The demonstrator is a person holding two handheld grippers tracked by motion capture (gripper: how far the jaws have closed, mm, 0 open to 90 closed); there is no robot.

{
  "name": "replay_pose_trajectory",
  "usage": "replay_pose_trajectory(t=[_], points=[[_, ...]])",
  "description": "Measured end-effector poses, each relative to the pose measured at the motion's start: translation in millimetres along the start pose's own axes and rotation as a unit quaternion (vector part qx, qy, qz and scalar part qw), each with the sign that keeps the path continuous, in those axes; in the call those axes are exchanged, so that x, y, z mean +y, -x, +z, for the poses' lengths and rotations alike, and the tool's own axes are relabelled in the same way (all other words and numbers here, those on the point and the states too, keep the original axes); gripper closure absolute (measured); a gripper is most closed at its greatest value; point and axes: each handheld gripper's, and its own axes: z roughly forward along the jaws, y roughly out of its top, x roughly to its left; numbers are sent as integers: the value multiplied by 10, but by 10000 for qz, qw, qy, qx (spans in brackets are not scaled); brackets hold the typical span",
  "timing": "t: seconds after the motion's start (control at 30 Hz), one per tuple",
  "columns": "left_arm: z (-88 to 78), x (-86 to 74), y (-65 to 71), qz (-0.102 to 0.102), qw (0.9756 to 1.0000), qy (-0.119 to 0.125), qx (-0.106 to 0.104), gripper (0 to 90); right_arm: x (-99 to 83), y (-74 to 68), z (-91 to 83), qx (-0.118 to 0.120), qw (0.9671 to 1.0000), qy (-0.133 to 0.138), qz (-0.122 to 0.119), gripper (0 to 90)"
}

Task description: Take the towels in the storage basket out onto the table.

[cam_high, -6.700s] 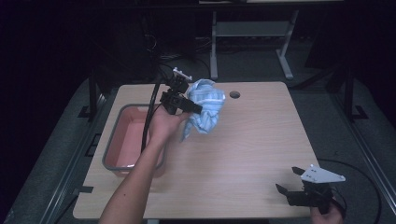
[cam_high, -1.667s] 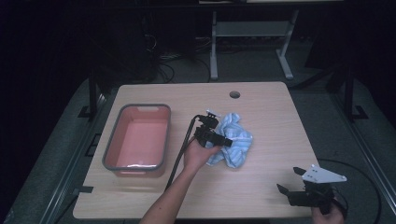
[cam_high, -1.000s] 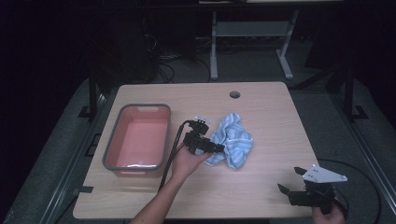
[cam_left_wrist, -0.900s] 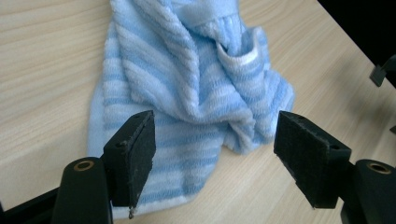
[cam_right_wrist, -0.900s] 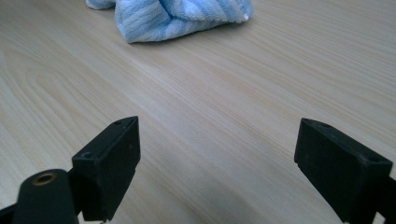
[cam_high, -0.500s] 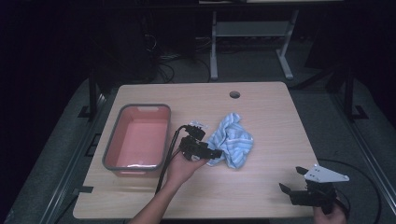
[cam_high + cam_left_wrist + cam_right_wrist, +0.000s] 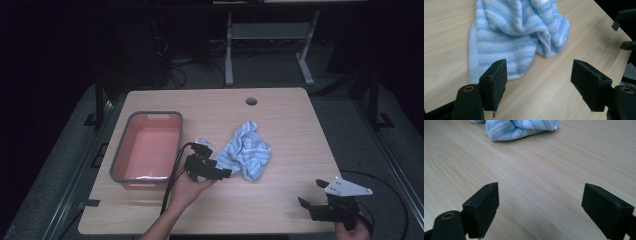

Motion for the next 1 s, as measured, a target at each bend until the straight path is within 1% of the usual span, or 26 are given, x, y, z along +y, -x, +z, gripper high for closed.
replay_pose_trajectory(t=[0.07, 0.13, 0.17, 0.2, 0.23, 0.27, 0.3, 0.33, 0.37, 0.43, 0.47, 0.5, 0.53, 0.6, 0.67, 0.7, 0.73, 0.77, 0.8, 0.9, 0.93, 0.97, 1.0], points=[[-13, -55, -12, -96, 9999, 36, -67, 287, 1, -3, 2, -2, 10000, -14, -12, 137], [-32, -110, -20, -122, 9999, 64, -71, 287, 2, -2, 2, -3, 10000, -10, -8, 137], [-39, -127, -22, -137, 9998, 70, -110, 285, 4, -3, 4, -5, 10000, -15, -2, 137], [-50, -141, -18, -115, 9998, 61, -129, 283, 5, -5, 5, -5, 10000, -22, -1, 137], [-57, -155, -5, -88, 9999, 69, -97, 283, 7, -6, 6, -4, 10000, -26, -15, 137], [-62, -167, 3, -98, 9999, 85, -104, 283, 9, -8, 6, -4, 10000, -32, -30, 137], [-75, -187, 10, -109, 9998, 106, -156, 283, 10, -11, 6, -3, 10000, -32, -32, 137], [-79, -200, 20, -99, 9998, 120, -158, 283, 10, -15, 5, -3, 10000, -35, -29, 137], [-87, -220, 39, -43, 9999, 89, -120, 283, 10, -16, 4, -7, 10000, -36, -27, 137], [-97, -261, 60, -3, 9999, 113, -119, 279, 10, -17, 4, -7, 10000, -39, -24, 137], [-96, -277, 70, 4, 9999, 110, -94, 279, 10, -17, 4, -7, 10000, -39, -24, 137], [-101, -307, 84, 58, 9999, 110, -41, 277, 11, -20, 2, -22, 10000, -21, -6, 137], [-105, -328, 91, 69, 9999, 124, -49, 277, 11, -20, 2, -22, 10000, -21, -6, 137], [-110, -383, 104, 26, 9998, 137, -132, 277, 13, -21, 3, -13, 10000, -17, -6, 137], [-118, -436, 122, 88, 9998, 152, -79, 276, 12, -24, 8, -11, 10000, -41, -18, 137], [-130, -482, 135, 95, 9997, 192, -99, 274, 12, -26, 11, -12, 10000, -43, -17, 137], [-130, -482, 135, 95, 9997, 192, -99, 274, 12, -26, 11, -12, 10000, -43, -17, 137], [-140, -508, 139, 157, 9996, 216, -60, 274, 11, -28, 15, -9, 10000, -51, -15, 137], [-149, -536, 149, 134, 9996, 263, -47, 274, 13, -29, 19, -8, 10000, -48, -36, 137], [-168, -638, 165, 127, 9992, 368, -89, 272, 14, -44, 27, 13, 10000, -56, -45, 137], [-170, -710, 177, 72, 9987, 439, -241, 271, 11, -53, 30, 32, 10000, -86, -21, 137], [-170, -710, 177, 72, 9987, 439, -241, 270, 11, -53, 30, 32, 10000, -86, -21, 137], [-174, -760, 185, 47, 9985, 467, -292, 270, 11, -55, 31, 49, 10000, -77, -29, 137]])
